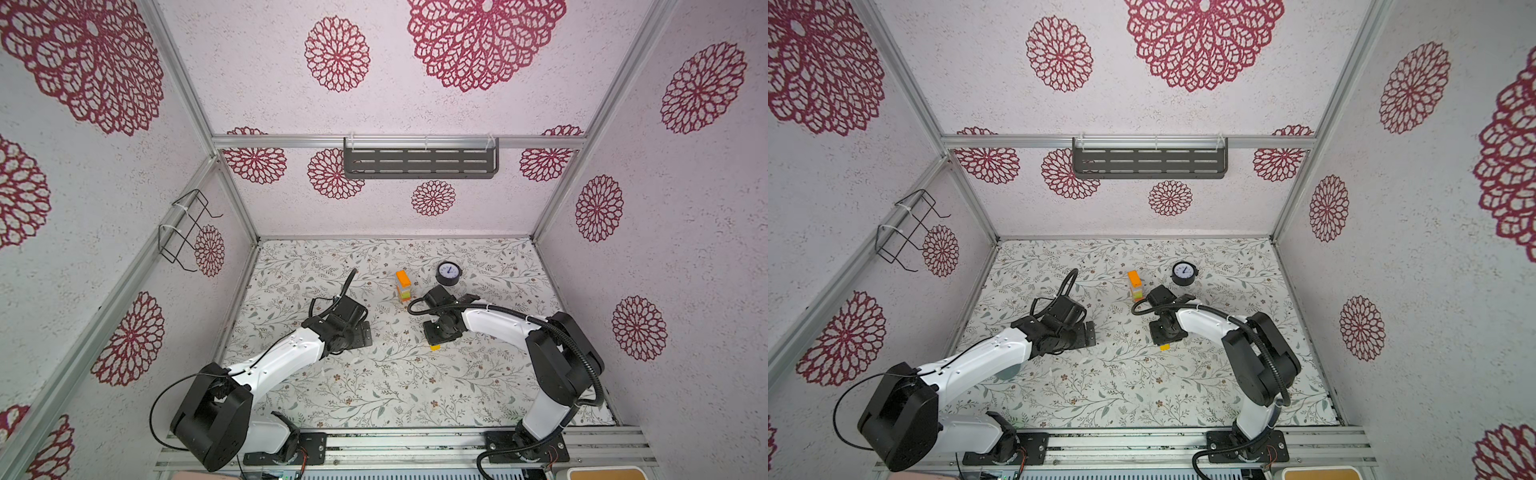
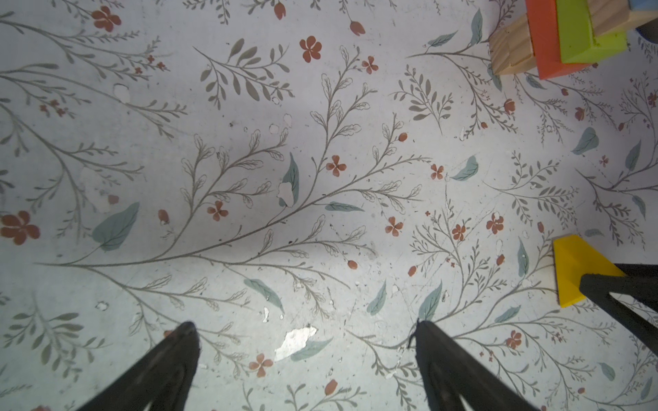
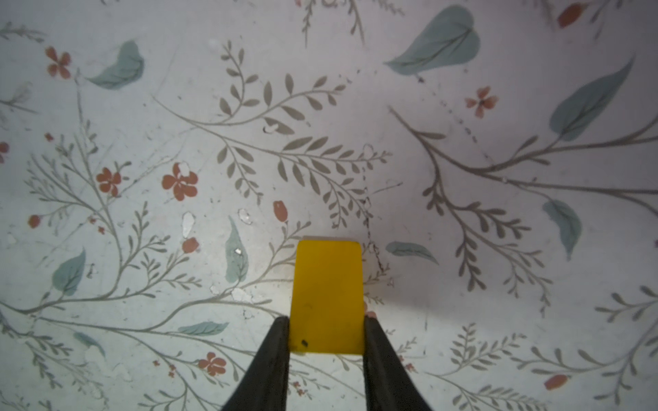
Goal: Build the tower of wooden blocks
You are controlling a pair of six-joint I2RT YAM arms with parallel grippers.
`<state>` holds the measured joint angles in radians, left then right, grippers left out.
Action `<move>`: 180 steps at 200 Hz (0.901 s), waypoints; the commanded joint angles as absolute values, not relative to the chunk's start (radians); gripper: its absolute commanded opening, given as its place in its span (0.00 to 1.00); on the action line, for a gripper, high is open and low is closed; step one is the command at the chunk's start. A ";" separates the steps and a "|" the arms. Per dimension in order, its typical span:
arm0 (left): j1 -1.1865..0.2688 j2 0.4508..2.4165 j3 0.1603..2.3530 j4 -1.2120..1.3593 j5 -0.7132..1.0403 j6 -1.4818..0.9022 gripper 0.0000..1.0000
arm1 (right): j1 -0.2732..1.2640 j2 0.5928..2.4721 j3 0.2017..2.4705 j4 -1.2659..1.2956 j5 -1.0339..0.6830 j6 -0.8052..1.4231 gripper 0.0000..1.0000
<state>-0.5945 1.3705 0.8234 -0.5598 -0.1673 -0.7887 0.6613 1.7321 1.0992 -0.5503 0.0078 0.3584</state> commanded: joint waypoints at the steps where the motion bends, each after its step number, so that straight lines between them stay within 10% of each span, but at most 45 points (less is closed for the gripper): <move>1: -0.591 1.352 0.815 -0.554 -0.184 -0.775 0.97 | 0.669 1.735 1.136 -0.584 0.033 0.355 0.29; 180: -0.557 1.364 1.012 -0.610 -0.186 -0.693 0.97 | 0.669 1.802 1.737 -1.027 0.056 0.138 0.27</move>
<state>-0.5751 1.3430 0.9630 -0.6060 -0.1913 -0.7231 0.6651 1.7557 1.6459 -0.9306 0.0521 0.1921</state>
